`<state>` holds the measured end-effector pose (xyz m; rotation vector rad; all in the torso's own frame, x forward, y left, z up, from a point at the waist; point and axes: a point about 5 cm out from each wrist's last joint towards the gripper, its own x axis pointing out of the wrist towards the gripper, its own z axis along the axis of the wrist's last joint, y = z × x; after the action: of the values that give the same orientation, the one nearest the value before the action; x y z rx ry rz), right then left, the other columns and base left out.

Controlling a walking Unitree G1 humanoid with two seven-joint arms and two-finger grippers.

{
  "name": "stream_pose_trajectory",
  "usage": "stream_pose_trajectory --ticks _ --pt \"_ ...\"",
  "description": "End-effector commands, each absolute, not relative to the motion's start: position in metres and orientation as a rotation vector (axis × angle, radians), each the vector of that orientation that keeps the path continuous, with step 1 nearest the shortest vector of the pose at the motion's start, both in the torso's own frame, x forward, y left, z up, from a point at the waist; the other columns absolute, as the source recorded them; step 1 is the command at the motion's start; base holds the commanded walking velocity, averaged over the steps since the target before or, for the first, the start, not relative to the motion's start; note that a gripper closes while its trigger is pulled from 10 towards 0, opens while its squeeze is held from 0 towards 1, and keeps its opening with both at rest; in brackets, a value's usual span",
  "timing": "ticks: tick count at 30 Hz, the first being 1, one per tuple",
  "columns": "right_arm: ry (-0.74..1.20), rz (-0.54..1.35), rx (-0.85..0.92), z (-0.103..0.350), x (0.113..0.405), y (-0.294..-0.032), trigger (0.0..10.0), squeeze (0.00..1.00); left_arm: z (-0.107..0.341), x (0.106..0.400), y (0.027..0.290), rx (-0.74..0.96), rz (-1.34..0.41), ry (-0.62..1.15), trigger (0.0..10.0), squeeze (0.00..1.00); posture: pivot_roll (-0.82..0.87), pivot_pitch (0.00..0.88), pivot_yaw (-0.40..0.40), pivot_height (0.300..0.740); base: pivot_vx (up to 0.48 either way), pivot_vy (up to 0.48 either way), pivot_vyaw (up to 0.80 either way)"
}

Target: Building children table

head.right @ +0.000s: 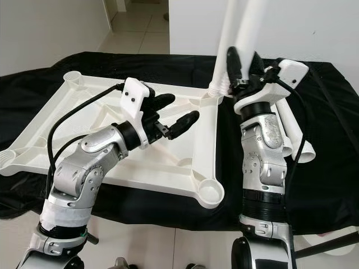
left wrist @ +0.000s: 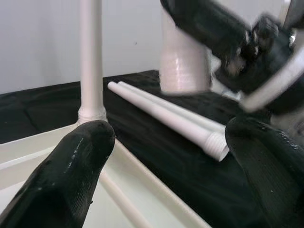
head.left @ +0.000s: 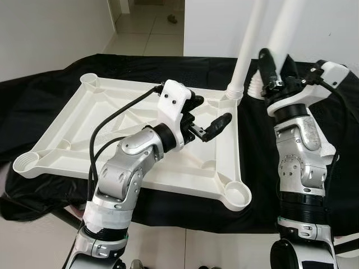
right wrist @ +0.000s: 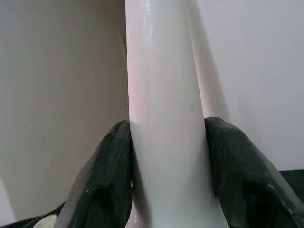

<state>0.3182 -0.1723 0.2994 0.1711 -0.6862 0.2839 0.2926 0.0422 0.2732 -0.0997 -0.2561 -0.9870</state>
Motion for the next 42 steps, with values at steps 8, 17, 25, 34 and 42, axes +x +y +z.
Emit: stream_pose_trajectory --ticks 8,17,25,34,42 --pt "-0.649 0.446 0.098 0.283 0.307 -0.161 10.0 0.00 0.292 0.297 0.042 -0.204 -1.101 -0.269 10.0 0.82 0.01 0.091 0.020 0.740 0.000 0.000 0.00" --pt "-0.587 0.536 0.059 0.260 0.299 -0.145 10.0 0.00 0.296 0.317 0.041 -0.324 -1.080 -0.156 10.0 0.00 0.00 0.063 0.015 0.740 0.000 0.000 0.00" --pt "-0.548 0.613 0.046 0.243 0.293 -0.134 10.0 0.00 0.299 0.325 0.043 -0.323 -1.092 -0.114 10.0 0.00 -0.01 0.015 0.024 0.740 0.000 0.000 0.00" --pt "-0.518 0.657 -0.003 0.231 0.289 -0.133 10.0 0.00 0.301 0.337 0.045 -0.354 -1.077 -0.071 10.0 0.00 -0.02 0.000 0.059 0.740 0.000 0.000 0.00" --pt "-0.467 0.671 -0.039 0.212 0.284 -0.135 10.0 0.00 0.307 0.349 0.054 -0.382 -1.062 -0.033 10.0 0.00 -0.03 0.000 0.080 0.740 0.000 0.000 0.00"
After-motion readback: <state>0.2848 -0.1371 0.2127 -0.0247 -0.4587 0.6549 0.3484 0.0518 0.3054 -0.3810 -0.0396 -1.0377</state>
